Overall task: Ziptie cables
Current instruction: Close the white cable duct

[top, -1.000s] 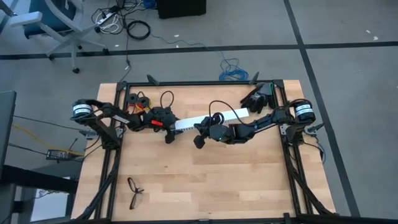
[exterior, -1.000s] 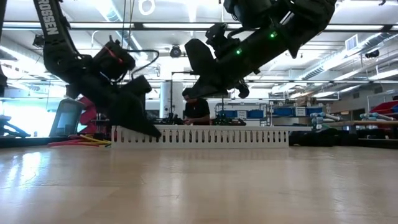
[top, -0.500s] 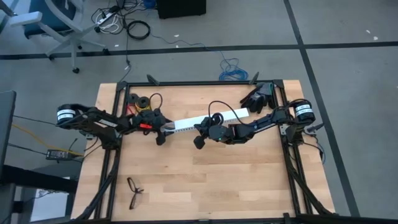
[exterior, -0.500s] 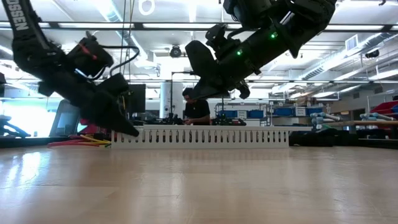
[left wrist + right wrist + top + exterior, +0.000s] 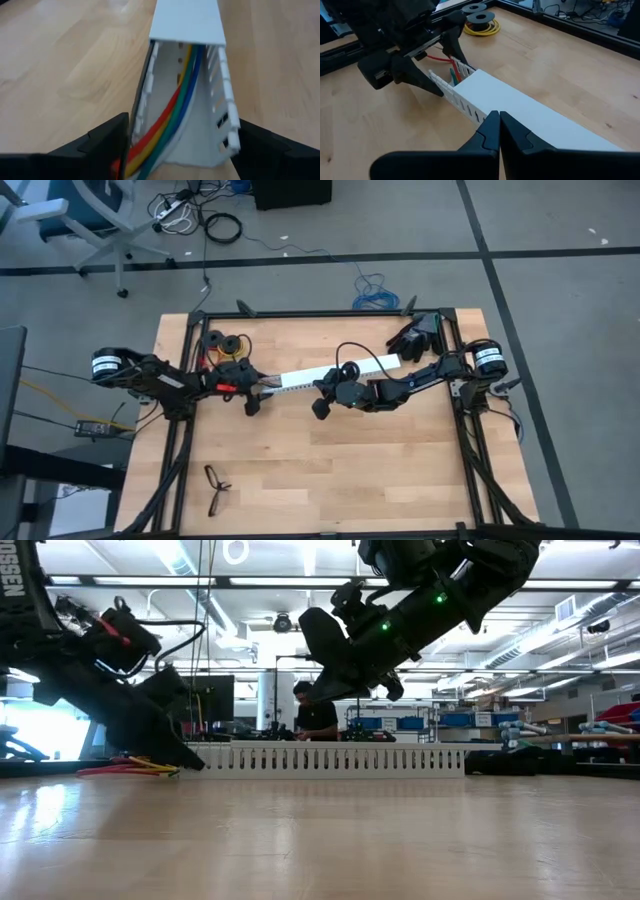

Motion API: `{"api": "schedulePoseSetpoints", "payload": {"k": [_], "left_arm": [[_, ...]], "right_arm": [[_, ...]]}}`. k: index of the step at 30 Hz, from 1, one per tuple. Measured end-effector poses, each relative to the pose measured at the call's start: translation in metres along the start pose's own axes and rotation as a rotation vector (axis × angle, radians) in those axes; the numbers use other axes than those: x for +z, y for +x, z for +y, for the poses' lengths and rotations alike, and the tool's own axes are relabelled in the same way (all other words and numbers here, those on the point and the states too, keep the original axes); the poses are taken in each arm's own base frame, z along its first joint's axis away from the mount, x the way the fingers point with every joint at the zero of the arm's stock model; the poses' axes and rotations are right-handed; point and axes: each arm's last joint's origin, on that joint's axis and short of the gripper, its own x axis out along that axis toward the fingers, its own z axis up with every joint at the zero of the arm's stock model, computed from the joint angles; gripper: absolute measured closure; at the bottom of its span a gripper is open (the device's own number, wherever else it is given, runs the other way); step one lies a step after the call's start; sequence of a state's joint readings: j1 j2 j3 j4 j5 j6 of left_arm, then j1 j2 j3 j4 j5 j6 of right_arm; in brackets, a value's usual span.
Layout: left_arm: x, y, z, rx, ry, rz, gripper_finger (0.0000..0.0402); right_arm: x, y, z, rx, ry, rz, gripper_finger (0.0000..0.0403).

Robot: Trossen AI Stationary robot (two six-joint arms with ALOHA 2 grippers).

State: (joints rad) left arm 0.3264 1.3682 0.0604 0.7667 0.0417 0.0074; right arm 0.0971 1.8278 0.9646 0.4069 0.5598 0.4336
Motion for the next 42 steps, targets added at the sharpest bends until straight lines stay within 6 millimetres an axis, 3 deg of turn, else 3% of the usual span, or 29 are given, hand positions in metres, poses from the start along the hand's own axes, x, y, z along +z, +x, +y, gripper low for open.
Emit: {"api": "schedulePoseSetpoints", "payload": {"k": [7, 15, 32, 36, 42], "left_arm": [[-0.002, -0.003, 0.0, 0.001, 0.013, -0.024, 0.0092], [-0.004, 0.0, 0.0, -0.001, 0.011, -0.012, 0.0143], [-0.004, 0.0, 0.0, -0.003, 0.007, -0.01, 0.0158], [-0.004, -0.001, 0.0, -0.001, 0.0, -0.017, 0.0158], [-0.004, -0.001, 0.0, 0.0, -0.007, -0.018, 0.0158]], "right_arm": [[0.0, 0.0, 0.0, 0.003, 0.01, 0.001, 0.0403], [-0.001, 0.0, -0.001, -0.009, 0.032, 0.008, 0.0403], [-0.019, 0.001, -0.03, -0.361, 0.178, 0.079, 0.0403], [-0.024, 0.019, -0.04, -0.269, 0.258, 0.161, 0.0403], [-0.015, 0.04, -0.038, 0.058, 0.265, 0.156, 0.0403]]}}
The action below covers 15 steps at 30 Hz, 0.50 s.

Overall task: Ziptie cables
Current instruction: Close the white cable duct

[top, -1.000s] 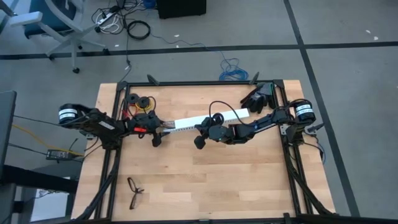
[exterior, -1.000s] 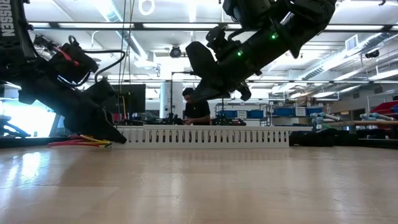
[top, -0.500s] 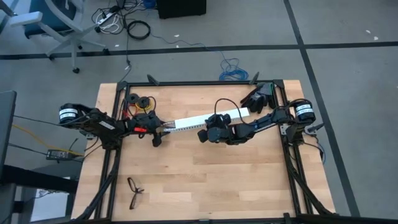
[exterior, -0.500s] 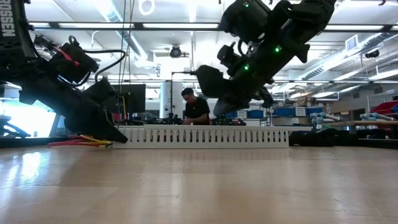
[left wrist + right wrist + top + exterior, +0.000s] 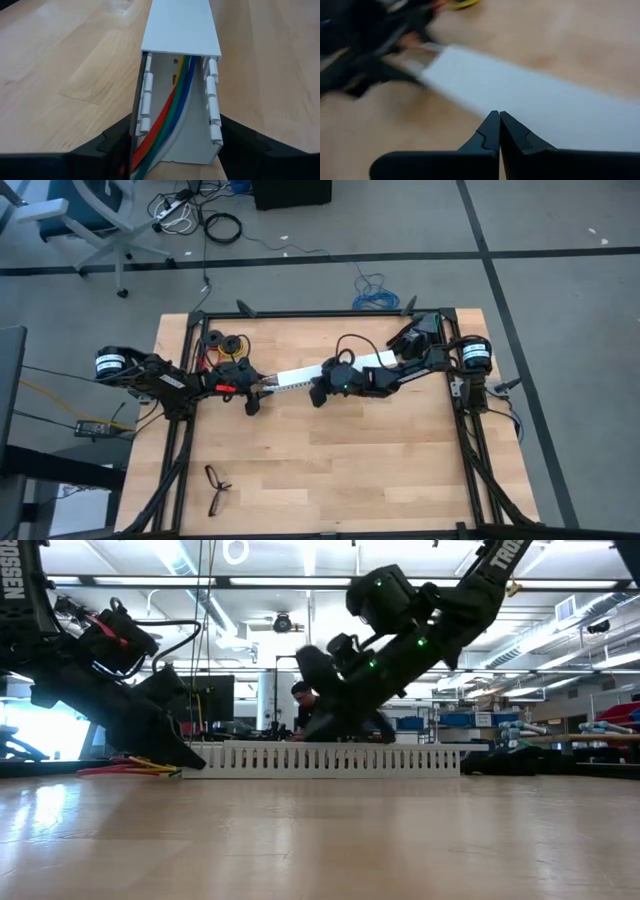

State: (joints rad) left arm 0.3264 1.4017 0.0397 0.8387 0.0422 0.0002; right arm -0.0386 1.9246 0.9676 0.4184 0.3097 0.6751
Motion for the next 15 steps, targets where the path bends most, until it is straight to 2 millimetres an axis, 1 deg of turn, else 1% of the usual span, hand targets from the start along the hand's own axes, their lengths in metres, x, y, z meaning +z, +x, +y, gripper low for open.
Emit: {"api": "schedulePoseSetpoints", "payload": {"k": [2, 4, 5, 8, 11, 13, 15], "left_arm": [[0.0, 0.0, 0.0, -0.001, -0.006, -0.001, 0.0158], [0.0, 0.0, 0.0, -0.001, -0.006, -0.001, 0.0158], [0.0, 0.0, 0.0, -0.001, -0.006, -0.001, 0.0158], [0.0, 0.0, 0.0, -0.002, -0.006, -0.001, 0.0158], [0.0, 0.0, 0.0, -0.002, -0.007, -0.001, 0.0158], [0.0, 0.0, 0.0, -0.003, -0.009, -0.001, 0.0158], [0.001, 0.0, 0.0, -0.003, -0.011, -0.003, 0.0158]], "right_arm": [[-0.001, 0.001, 0.001, 0.049, -0.021, 0.023, 0.0403], [-0.003, -0.001, 0.002, 0.029, -0.079, 0.013, 0.0403], [-0.001, -0.004, 0.006, 0.0, -0.095, -0.028, 0.0403], [0.0, -0.02, 0.021, -0.163, -0.147, -0.201, 0.0403], [-0.008, -0.033, 0.032, -0.297, -0.197, -0.274, 0.0403], [-0.014, -0.035, 0.03, -0.332, -0.16, -0.254, 0.0403], [-0.019, -0.03, 0.019, -0.367, -0.085, -0.201, 0.0403]]}}
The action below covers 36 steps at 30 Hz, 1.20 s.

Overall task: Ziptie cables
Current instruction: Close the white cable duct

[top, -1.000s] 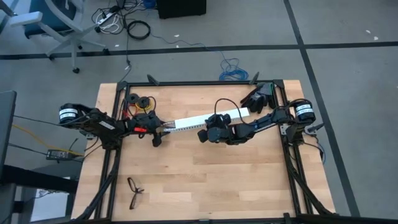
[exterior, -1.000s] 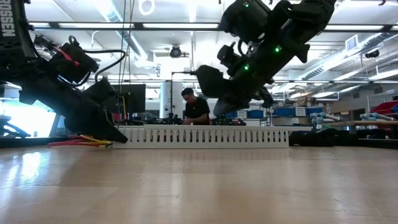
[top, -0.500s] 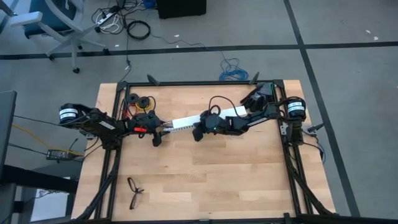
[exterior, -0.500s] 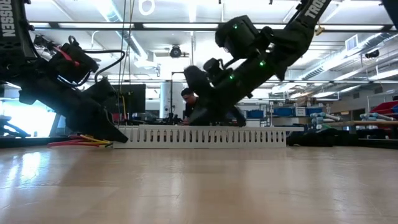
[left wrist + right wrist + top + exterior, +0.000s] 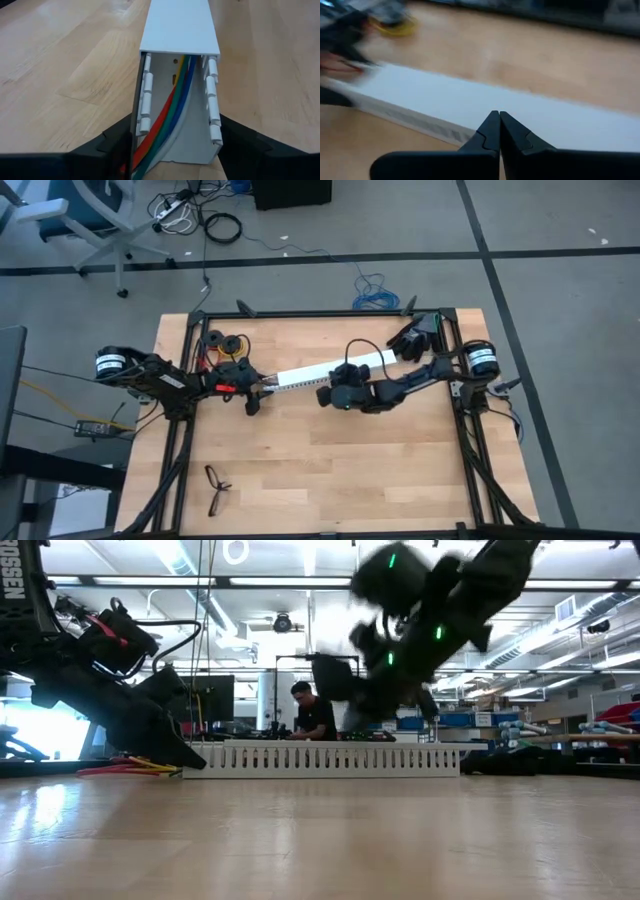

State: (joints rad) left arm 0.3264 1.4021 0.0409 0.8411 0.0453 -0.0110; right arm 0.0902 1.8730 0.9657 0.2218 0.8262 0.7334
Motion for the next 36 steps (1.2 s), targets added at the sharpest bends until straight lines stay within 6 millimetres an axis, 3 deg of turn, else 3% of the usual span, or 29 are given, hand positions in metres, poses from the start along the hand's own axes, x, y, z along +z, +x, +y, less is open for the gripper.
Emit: {"api": "schedulePoseSetpoints", "payload": {"k": [4, 9, 13, 19, 22, 26, 31, 36], "left_arm": [[0.0, 0.0, 0.0, 0.009, -0.002, 0.0, 0.0158], [0.0, 0.0, 0.0, 0.008, -0.001, -0.001, 0.0158], [0.0, 0.0, 0.0, -0.004, -0.001, -0.001, 0.0158], [0.0, 0.0, 0.0, -0.003, -0.001, -0.001, 0.0158], [0.0, 0.0, 0.0, -0.002, -0.001, -0.001, 0.0158], [0.0, 0.0, 0.0, 0.001, -0.002, -0.001, 0.0158], [0.0, 0.0, 0.0, 0.004, -0.009, -0.003, 0.0158], [0.0, 0.0, 0.0, 0.0, -0.009, -0.002, 0.0158]], "right_arm": [[-0.01, 0.023, -0.009, -0.004, 0.057, 0.083, 0.0403], [0.002, 0.048, 0.003, 0.31, 0.009, 0.179, 0.0403], [0.011, 0.042, 0.009, 0.368, -0.04, 0.148, 0.0403], [0.013, 0.012, 0.02, 0.167, -0.122, -0.008, 0.0403], [0.003, 0.004, 0.017, 0.065, -0.106, 0.019, 0.0403], [-0.009, 0.018, 0.006, 0.011, -0.035, 0.092, 0.0403], [-0.016, 0.053, 0.006, 0.295, -0.011, 0.227, 0.0403], [-0.017, 0.053, 0.014, 0.308, -0.05, 0.165, 0.0403]]}}
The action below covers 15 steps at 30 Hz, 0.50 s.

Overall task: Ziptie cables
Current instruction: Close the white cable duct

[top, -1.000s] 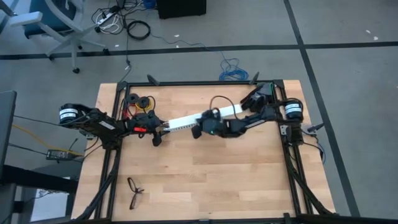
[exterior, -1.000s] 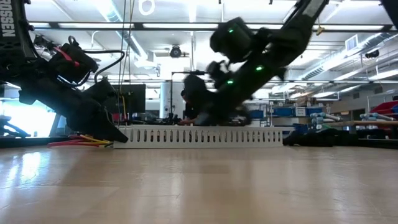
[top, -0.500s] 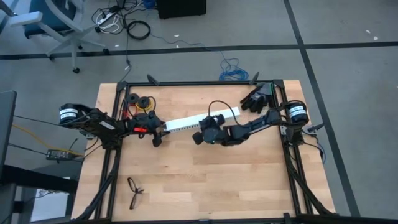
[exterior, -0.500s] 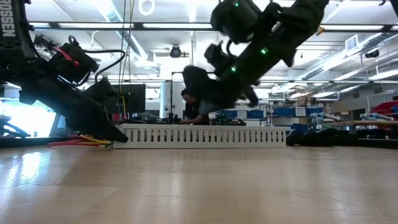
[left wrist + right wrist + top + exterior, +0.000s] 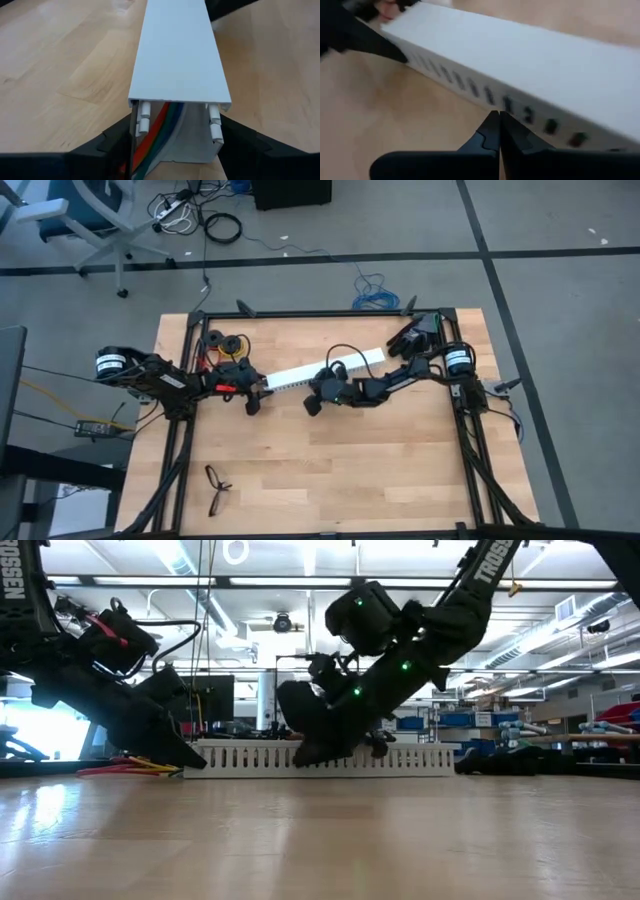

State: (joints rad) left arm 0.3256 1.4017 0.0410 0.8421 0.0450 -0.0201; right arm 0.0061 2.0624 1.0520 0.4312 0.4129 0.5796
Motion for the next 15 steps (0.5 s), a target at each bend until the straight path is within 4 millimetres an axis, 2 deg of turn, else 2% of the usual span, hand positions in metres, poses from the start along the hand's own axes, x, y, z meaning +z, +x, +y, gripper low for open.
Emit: {"api": "schedulePoseSetpoints", "payload": {"k": [2, 6, 8, 12, 15], "left_arm": [[0.0, 0.0, 0.0, -0.008, 0.002, 0.001, 0.0158], [0.0, 0.0, 0.0, -0.009, 0.009, 0.001, 0.0158], [0.0, 0.0, 0.0, -0.009, 0.009, 0.001, 0.0158], [0.0, 0.0, 0.0, -0.009, 0.004, 0.001, 0.0158], [0.0, 0.0, 0.0, 0.002, -0.001, 0.001, 0.0158]], "right_arm": [[-0.004, -0.007, 0.008, -0.058, -0.054, -0.042, 0.0403], [0.003, -0.031, 0.03, -0.18, -0.112, -0.201, 0.0403], [0.0, -0.037, 0.034, -0.242, -0.133, -0.231, 0.0403], [-0.006, -0.036, 0.022, -0.355, -0.082, -0.201, 0.0403], [-0.004, -0.028, 0.006, -0.349, -0.014, -0.115, 0.0403]]}}
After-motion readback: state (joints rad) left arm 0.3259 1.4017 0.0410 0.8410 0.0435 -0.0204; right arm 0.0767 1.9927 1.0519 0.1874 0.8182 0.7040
